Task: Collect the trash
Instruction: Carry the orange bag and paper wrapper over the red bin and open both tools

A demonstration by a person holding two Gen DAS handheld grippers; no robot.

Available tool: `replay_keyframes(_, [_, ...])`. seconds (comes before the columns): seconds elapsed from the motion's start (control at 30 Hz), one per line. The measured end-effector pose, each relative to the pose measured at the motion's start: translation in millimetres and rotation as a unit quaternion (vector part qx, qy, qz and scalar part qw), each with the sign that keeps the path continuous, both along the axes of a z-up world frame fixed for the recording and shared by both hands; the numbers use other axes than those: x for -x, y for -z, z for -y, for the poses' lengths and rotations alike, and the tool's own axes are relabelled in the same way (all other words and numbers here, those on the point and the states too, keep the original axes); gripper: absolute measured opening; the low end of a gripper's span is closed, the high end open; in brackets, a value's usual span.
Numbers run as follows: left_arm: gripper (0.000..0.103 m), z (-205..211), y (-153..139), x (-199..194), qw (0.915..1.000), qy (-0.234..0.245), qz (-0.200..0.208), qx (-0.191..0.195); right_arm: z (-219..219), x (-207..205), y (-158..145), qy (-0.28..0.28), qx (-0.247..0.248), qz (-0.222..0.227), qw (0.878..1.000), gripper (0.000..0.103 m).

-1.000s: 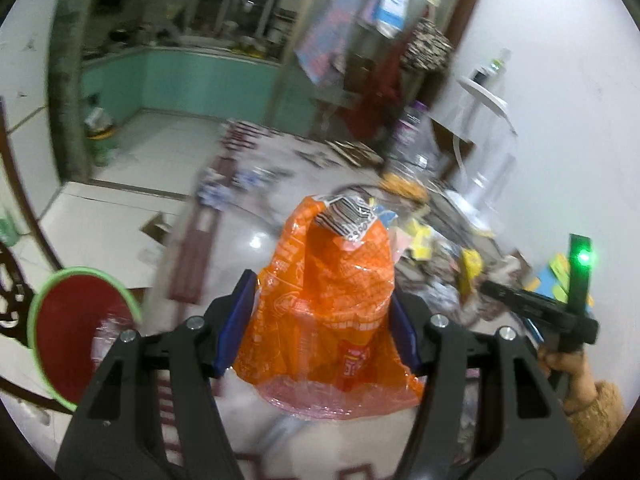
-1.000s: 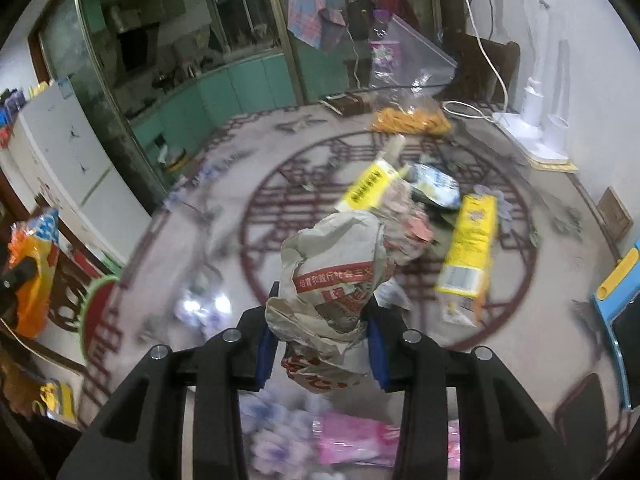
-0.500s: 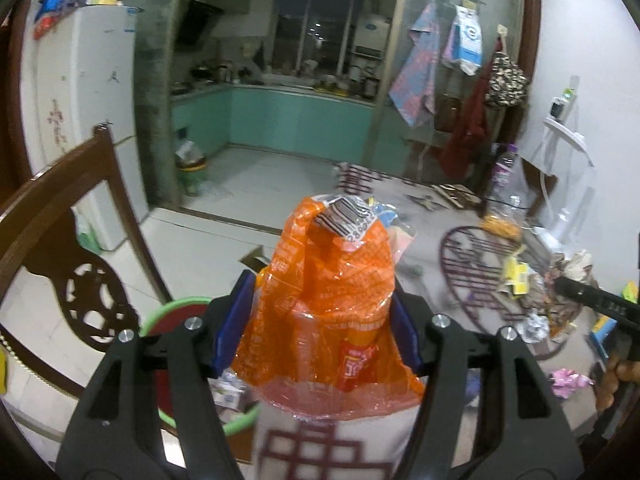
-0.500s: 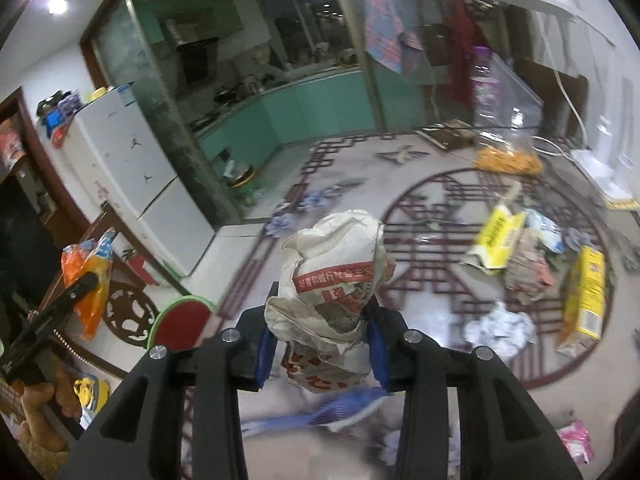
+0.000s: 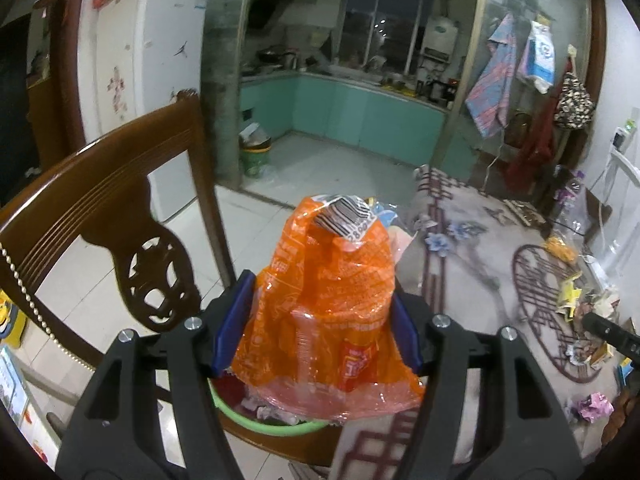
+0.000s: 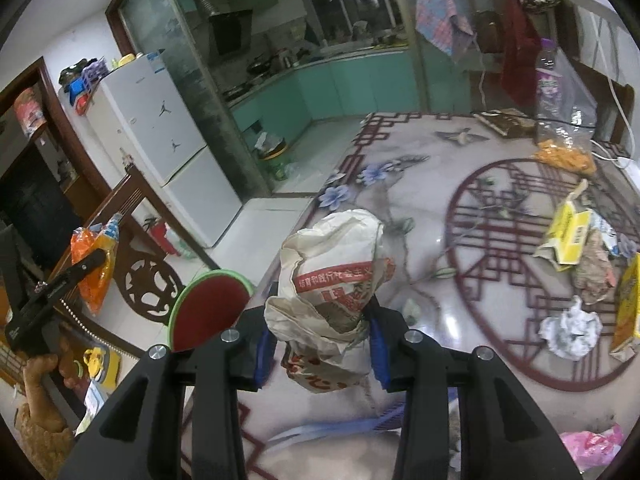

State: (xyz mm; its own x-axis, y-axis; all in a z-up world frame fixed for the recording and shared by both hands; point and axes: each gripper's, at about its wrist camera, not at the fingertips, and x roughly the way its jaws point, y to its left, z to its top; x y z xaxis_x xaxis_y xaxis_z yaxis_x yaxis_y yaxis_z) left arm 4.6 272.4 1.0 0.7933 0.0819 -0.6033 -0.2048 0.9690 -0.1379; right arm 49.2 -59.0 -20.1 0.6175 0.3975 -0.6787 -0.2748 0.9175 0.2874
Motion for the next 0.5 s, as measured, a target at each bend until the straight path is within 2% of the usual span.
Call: replay_keyframes(0.5, [0.062, -20, 22, -5, 0.9985, -0.031, -0.045, -0.006, -105, -33, 34, -0.094, -0.013, -0.025, 0.995, 0.04])
